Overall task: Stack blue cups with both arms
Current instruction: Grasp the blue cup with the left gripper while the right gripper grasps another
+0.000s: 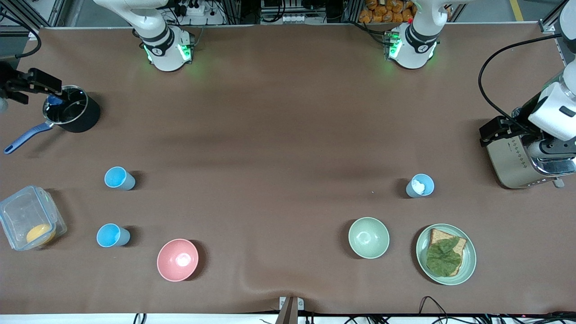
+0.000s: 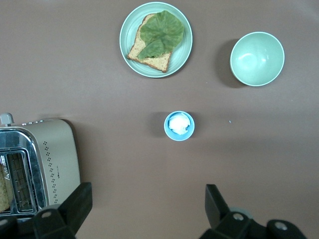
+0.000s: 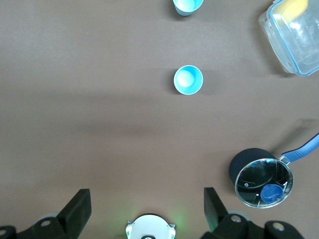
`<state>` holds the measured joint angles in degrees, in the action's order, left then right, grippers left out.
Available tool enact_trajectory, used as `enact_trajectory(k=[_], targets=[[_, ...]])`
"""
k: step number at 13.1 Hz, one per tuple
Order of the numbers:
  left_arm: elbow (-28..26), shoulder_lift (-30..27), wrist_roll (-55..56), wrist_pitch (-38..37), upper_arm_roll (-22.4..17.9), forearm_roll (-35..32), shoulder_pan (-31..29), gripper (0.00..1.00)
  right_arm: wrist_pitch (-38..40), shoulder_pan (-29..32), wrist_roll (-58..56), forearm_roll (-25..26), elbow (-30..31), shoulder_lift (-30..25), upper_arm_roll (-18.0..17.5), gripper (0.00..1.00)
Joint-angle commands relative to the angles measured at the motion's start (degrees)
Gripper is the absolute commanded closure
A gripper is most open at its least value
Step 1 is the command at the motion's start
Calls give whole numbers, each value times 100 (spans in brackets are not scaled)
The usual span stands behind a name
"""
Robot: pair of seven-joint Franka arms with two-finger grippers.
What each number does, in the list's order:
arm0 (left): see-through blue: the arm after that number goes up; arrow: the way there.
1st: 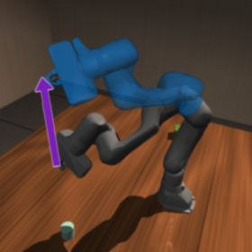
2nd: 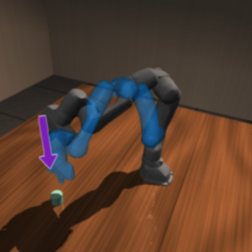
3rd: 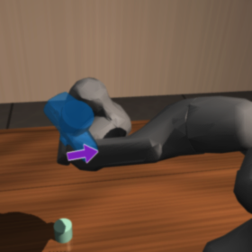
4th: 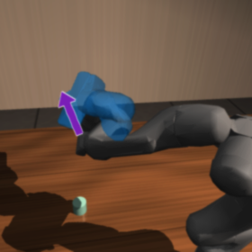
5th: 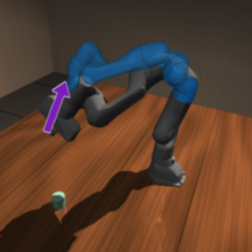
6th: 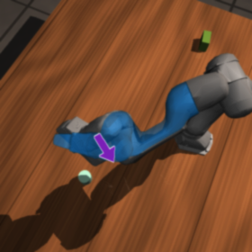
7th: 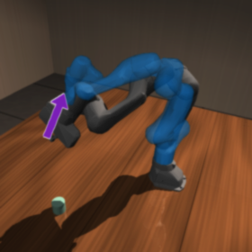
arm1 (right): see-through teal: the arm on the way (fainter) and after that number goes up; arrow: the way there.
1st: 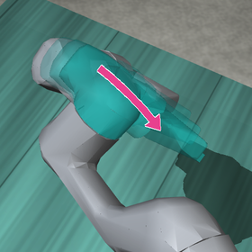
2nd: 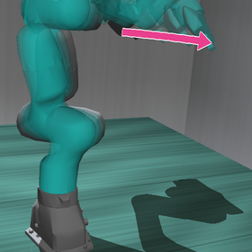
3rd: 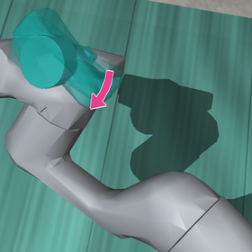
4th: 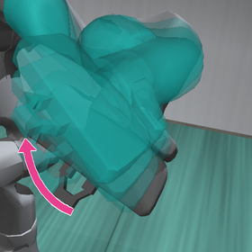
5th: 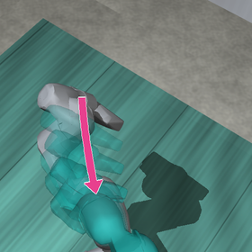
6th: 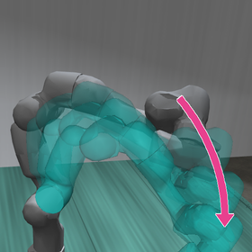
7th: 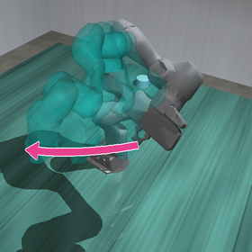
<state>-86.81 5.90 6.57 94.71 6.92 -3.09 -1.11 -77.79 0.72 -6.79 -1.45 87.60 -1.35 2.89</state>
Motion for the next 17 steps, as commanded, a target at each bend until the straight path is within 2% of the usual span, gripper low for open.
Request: enact_trajectory(k=[1,5,7,8,10,13,15,17], targets=[[76,-45,-156,-172,-32,141,14,0,1,-19,-33,-5,117,-129,36,0],[68,209,-147,-111,-24,54,67,0,1,-2,-33,-5,125,-103,45,0],[-343,508,-51,352,-15,89,14,0,1,42,-33,4,152,-59,54,0],[-781,544,-42,955,-15,89,5,0,1,51,-24,22,187,37,62,0],[-1617,631,-7,2169,-32,98,-3,0,-25,147,-24,188,205,440,62,0],[-1760,1315,90,2875,-32,89,-3,0,-569,209,-42,119,213,1195,54,0],[-1970,1580,99,3289,-32,89,5,1,-1060,209,-42,110,213,1898,45,0],[-2085,1826,99,3501,-32,89,5,6,-1456,192,-129,92,222,2443,45,0]])
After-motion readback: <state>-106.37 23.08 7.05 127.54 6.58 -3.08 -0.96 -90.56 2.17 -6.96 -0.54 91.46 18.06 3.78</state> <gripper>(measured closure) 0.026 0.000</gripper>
